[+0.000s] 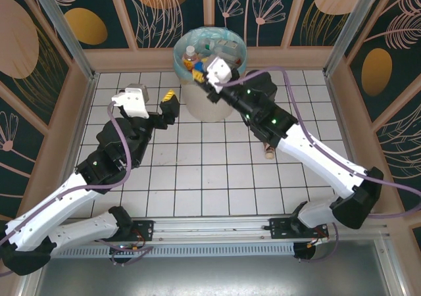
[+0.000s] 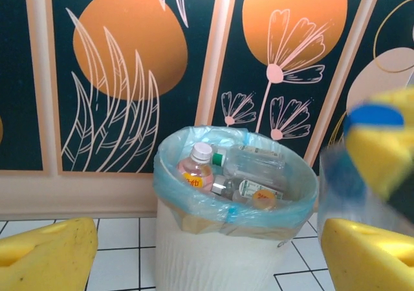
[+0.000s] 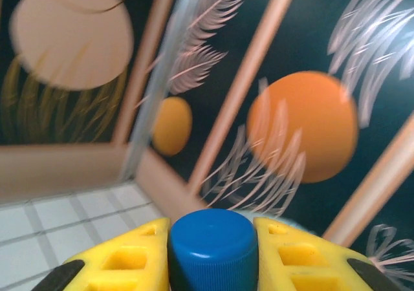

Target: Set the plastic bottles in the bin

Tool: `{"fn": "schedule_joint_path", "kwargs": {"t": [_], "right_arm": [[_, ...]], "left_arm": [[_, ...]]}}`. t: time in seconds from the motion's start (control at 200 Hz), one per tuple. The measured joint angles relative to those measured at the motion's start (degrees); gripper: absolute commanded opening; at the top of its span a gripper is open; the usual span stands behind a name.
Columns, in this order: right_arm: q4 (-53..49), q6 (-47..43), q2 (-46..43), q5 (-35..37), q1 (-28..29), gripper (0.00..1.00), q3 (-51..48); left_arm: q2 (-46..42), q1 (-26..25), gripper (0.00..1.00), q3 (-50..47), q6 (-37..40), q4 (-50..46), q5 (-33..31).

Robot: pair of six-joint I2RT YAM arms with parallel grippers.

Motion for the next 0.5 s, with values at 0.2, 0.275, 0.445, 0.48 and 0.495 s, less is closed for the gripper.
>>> {"fn": "schedule_joint_path", "kwargs": {"t": [0.2,0.275,0.445,0.48,0.495], "right_arm": [[7.2,1.7,9.7,2.9,-7.8,0.08,8.7],[8.5,1.9,14.2,3.2,-10.3,0.09,12.4],[9.5,3.4,24.3,1.7,-13.4,0.10,21.1],[9.3,4.3,26.4,0.6,-13.9,0.11,23.2],[9.3,4.6,27.2,0.2,-14.0,0.11,24.1]], "left_arm": [[3.0,0.0,0.90,1.7,-0.1,-0.2,2.4],[5.1,0.0,0.90,3.8,-0.4,-1.0,3.7],[6.6,0.0,0.90,5.6,-1.5,-1.4,6.4],[6.6,0.0,0.90,5.6,-1.9,-1.4,6.6],[6.6,0.0,0.90,5.6,-2.0,-1.5,6.6]]}}
